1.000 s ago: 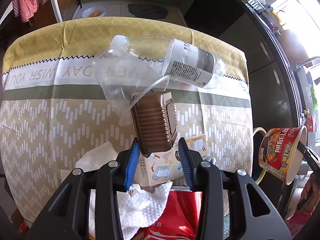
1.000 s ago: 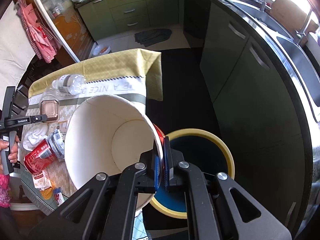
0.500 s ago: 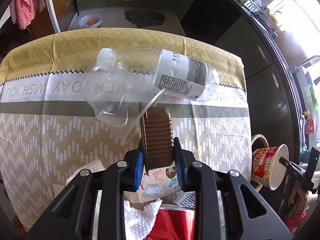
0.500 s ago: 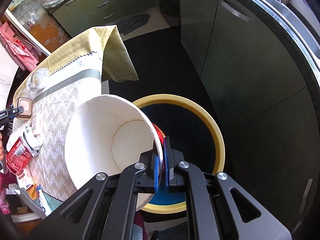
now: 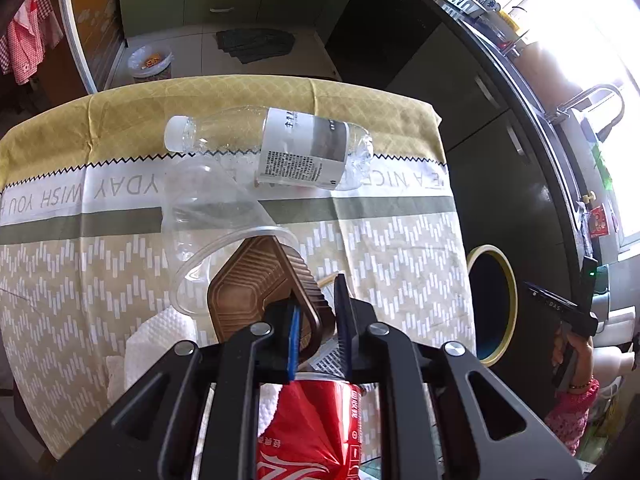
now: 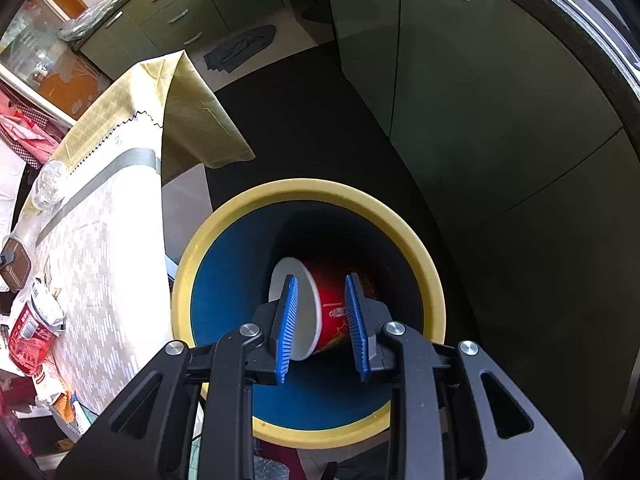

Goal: Collect trash
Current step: 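Carry the bucket over the yellow-rimmed bin and open right tool while left lifts the tray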

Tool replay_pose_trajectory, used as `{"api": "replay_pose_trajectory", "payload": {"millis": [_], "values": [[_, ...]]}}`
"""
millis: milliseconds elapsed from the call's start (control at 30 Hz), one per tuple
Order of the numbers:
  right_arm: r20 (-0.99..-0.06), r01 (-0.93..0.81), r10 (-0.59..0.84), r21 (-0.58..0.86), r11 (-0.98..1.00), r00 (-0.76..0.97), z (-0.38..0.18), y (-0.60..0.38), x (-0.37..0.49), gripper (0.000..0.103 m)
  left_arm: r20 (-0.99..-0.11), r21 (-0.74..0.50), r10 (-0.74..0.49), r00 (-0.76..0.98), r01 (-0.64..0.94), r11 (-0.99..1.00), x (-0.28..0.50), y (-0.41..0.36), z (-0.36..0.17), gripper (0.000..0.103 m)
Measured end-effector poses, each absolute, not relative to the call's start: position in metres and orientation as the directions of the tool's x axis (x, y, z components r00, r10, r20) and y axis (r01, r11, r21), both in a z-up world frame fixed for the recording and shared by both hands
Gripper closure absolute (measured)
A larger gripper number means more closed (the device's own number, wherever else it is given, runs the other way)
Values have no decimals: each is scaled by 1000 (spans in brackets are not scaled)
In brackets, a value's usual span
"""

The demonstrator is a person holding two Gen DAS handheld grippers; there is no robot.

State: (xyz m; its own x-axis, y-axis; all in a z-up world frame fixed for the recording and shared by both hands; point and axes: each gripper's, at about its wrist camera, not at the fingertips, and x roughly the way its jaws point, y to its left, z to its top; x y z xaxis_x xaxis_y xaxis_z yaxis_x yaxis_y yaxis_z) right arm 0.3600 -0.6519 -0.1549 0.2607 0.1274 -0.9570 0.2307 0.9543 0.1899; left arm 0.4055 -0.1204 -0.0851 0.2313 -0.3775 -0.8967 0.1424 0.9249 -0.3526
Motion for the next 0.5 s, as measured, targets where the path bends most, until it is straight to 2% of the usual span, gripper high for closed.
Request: {"api": "replay_pose_trajectory", "payload": {"millis": [167, 233, 267, 333, 400, 500], "values": [[-945, 197, 142, 206, 959, 295, -141, -642, 353, 78, -861, -434, -461, 214, 164, 886, 399, -117, -66, 89], [-940, 179, 149, 211, 961, 308, -134, -633, 352, 78, -886, -357, -404, 228, 221, 908, 394, -125, -60, 89], [-936, 164, 147, 207, 965, 320, -128, -626, 351, 78, -886, -362, -409, 216, 227, 904, 392, -125, -60, 89], [-918, 100, 166, 214, 972, 360, -112, -605, 348, 78, -868, -425, -466, 168, 232, 875, 389, -124, -60, 89], [-894, 17, 220, 246, 969, 389, -93, -573, 345, 78, -877, -385, -442, 188, 276, 881, 382, -128, -57, 89], [-858, -135, 305, 273, 952, 414, -66, -517, 345, 78, -863, -424, -479, 158, 288, 859, 375, -127, -56, 89]]}}
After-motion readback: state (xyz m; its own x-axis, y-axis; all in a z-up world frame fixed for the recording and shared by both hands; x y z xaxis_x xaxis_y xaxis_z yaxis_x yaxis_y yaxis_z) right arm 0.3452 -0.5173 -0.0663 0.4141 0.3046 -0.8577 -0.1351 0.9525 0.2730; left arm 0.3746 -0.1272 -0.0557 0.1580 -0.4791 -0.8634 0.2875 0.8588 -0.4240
